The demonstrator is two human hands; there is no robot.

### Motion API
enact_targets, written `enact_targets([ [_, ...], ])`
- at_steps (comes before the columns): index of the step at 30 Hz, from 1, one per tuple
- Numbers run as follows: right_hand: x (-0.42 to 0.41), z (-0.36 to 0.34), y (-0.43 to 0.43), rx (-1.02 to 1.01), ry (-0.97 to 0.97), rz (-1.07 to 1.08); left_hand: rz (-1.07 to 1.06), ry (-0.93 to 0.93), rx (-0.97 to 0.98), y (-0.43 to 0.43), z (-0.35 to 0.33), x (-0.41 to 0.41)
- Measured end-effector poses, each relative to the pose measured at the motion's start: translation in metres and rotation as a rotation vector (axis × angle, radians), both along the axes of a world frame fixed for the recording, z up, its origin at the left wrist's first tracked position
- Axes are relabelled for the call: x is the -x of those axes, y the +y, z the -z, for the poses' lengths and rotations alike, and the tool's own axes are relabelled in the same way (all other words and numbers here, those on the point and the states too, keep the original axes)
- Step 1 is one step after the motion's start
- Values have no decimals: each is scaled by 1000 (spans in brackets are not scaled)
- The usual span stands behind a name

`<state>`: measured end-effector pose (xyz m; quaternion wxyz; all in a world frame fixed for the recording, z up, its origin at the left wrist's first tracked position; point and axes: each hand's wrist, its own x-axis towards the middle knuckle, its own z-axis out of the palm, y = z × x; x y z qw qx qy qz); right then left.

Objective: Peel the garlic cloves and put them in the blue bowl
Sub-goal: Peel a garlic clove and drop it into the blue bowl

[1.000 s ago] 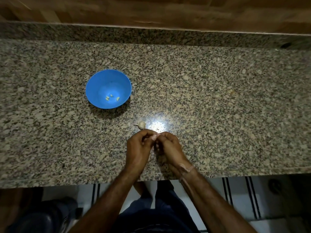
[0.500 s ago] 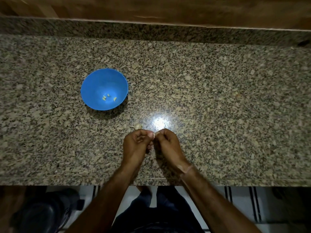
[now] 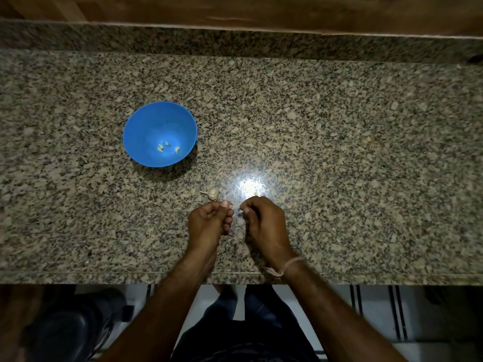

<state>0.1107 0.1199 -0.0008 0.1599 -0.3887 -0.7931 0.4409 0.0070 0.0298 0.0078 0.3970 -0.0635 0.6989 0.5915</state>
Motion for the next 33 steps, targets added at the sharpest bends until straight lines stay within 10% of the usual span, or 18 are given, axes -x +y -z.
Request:
enact_targets([
  [4,-2,2,1,-79,-31,-21,19,96,27,-1,3,-3],
  [12,-1,-13,-4,430,202,155,63,83,2,-1,2,-10],
  [22,-4,-13,-8,245,217,73,-13,-182,-9,5,-6,-13],
  [29,-4,-8,-12,770,382,265,184,355,125,1,-6,-19],
  [33,-7,-8,-8,680,344,262,213,433,109,-3,-10,-20],
])
